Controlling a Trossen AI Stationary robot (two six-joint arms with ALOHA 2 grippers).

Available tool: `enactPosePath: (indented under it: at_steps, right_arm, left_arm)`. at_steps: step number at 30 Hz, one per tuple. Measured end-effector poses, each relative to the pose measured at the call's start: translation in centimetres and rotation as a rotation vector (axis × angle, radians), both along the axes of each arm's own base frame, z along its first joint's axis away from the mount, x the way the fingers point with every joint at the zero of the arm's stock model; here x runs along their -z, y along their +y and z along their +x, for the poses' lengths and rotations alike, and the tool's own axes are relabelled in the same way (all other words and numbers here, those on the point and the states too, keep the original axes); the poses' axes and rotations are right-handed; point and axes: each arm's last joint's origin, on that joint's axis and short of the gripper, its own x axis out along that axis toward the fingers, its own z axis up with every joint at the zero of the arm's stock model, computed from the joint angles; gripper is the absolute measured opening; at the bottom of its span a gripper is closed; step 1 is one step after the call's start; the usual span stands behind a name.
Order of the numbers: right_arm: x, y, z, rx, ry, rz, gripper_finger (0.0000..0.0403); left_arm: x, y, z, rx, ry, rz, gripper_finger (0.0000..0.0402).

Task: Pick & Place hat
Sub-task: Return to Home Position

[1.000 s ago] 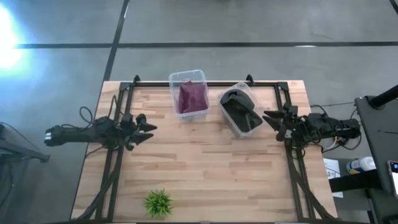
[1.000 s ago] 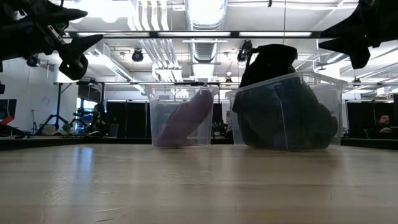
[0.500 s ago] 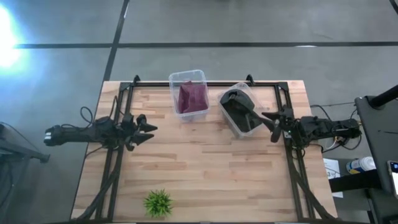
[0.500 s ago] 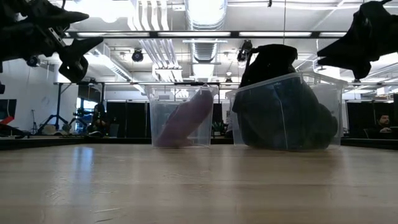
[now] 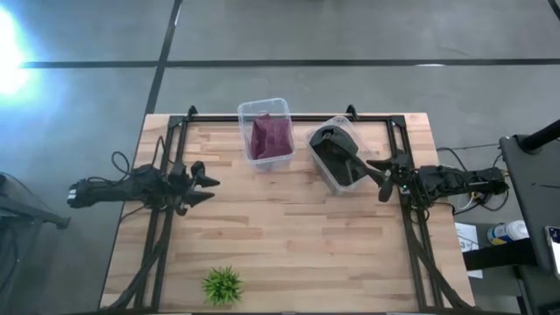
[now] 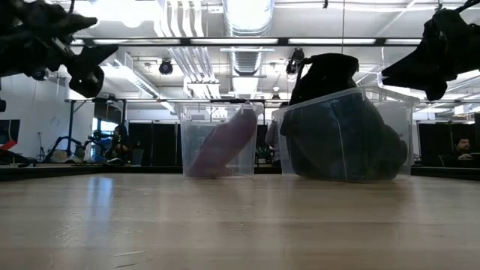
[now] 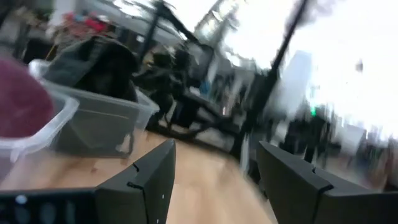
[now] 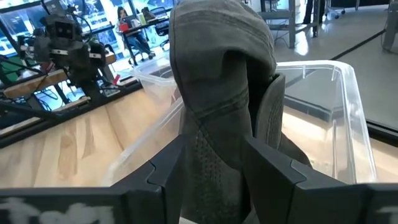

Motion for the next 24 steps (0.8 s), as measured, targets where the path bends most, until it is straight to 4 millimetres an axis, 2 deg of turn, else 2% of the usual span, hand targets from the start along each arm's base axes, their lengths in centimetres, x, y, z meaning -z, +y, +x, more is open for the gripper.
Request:
enactPosePath:
  at_steps: [4,7,11,17,24]
  right_arm:
    - [0.3,0.0,0.1,0.0,0.011,-0.002,0.0145]
    - [0.4,0.0,0.1,-0.001,0.014,-0.002,0.0142]
    - [0.5,0.0,0.1,-0.001,0.015,-0.002,0.0141]
    - [0.5,0.0,0.1,-0.001,0.015,-0.002,0.0146]
    - [0.5,0.0,0.1,-0.002,0.015,-0.002,0.0139]
  left_arm:
    - [1.1,0.0,0.1,-0.015,0.085,0.291,0.0218]
    - [1.4,0.2,0.1,-0.112,0.11,0.422,0.0218]
    - [1.4,0.5,0.1,-0.193,0.132,0.407,0.0218]
    - [1.4,0.5,0.2,-0.19,0.133,0.316,0.0218]
    - [1.4,0.5,0.2,-0.19,0.136,0.307,0.0218]
